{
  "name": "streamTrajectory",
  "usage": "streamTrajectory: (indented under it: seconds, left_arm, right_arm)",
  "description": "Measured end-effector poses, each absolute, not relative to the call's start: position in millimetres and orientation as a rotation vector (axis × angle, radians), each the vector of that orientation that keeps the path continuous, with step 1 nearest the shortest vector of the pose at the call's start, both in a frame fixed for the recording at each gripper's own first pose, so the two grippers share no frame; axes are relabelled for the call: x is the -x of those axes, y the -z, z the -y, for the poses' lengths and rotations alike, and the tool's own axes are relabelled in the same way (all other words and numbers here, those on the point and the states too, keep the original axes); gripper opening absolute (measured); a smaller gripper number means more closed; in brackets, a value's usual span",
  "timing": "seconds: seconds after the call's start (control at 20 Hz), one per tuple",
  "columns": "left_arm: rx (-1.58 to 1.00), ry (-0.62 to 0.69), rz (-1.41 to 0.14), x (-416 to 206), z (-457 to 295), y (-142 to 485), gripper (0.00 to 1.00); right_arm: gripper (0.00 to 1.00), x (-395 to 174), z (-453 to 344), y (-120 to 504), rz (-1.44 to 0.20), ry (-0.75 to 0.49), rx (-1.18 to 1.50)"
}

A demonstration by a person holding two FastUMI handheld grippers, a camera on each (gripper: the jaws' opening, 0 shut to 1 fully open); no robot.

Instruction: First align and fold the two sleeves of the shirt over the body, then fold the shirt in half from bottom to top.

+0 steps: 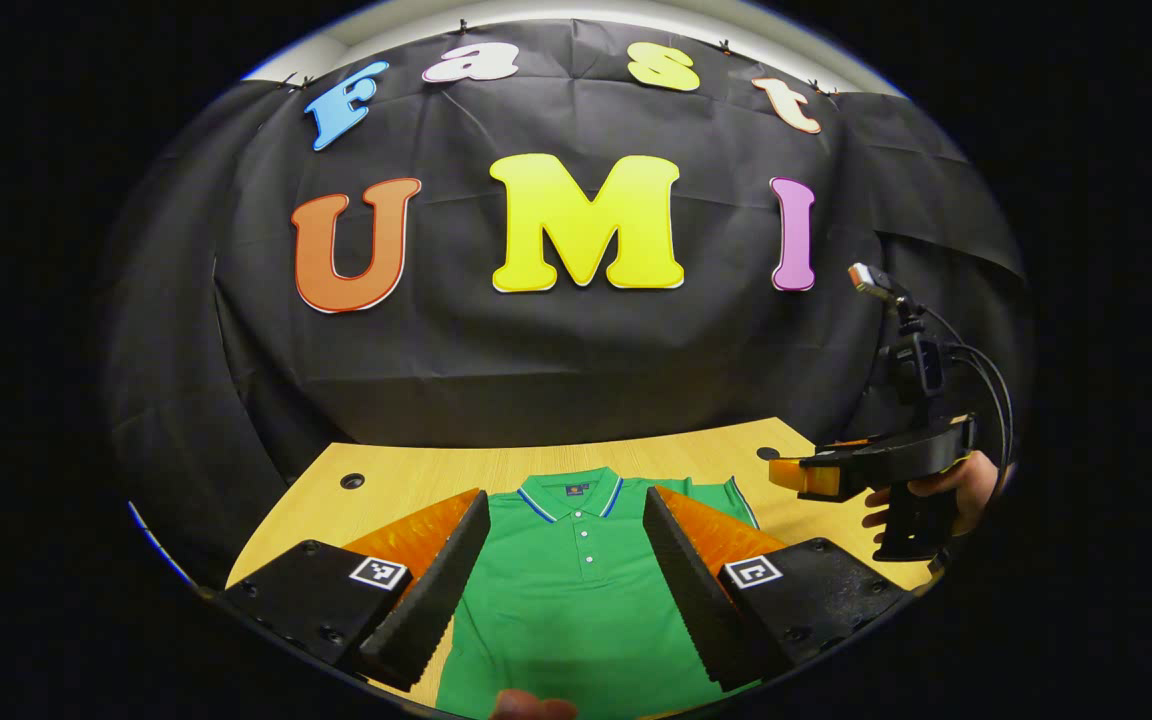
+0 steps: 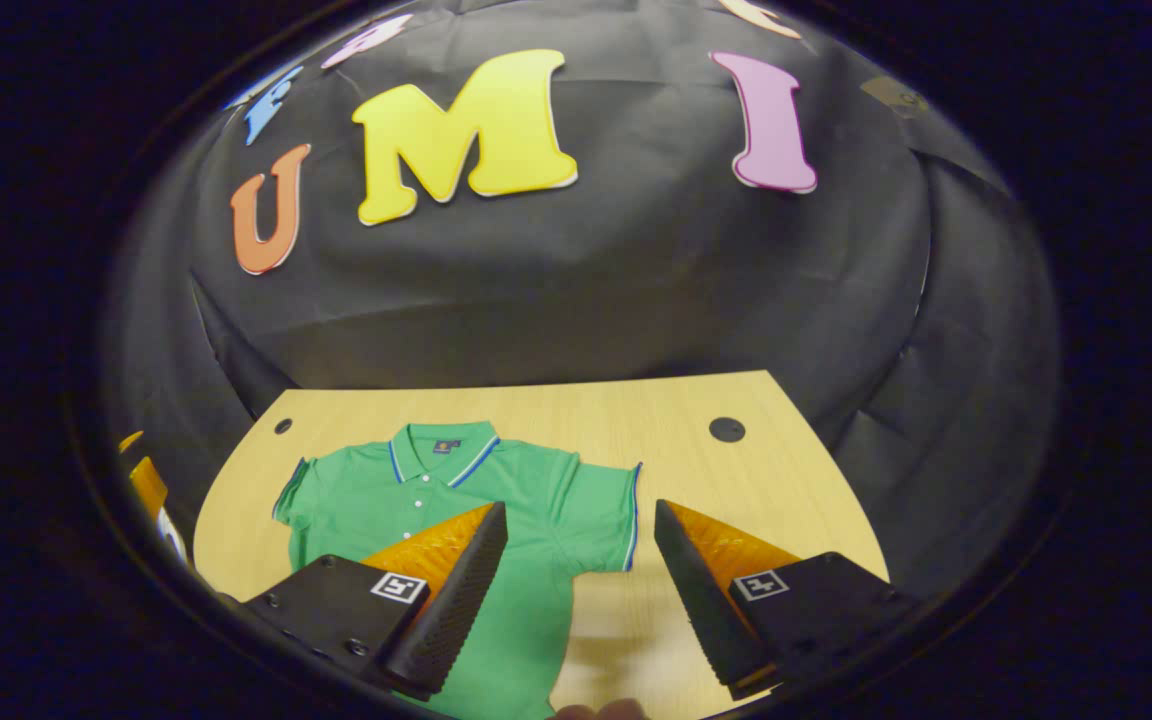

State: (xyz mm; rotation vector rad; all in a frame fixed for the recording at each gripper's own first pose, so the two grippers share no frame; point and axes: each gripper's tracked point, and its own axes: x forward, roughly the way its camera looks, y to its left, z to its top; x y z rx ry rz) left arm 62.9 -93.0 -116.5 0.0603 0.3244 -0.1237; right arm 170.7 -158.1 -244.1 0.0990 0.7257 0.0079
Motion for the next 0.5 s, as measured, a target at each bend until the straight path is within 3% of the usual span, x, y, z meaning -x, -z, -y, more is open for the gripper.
streamTrajectory:
  seconds: [0.3,0.35,0.5]
  left_arm:
    - [-0.106,0.083,-0.359,-66,87,134,0.99]
    - [-0.116,0.074,-0.37,-66,86,138,0.99]
    - [-0.134,0.062,-0.394,-64,86,150,0.99]
  right_arm:
    - [0.93,-214,183,317,-0.83,0.022,-0.155]
    - [0.96,-220,185,326,-0.842,0.026,-0.161]
    - [0.93,-234,189,358,-0.883,0.031,-0.173]
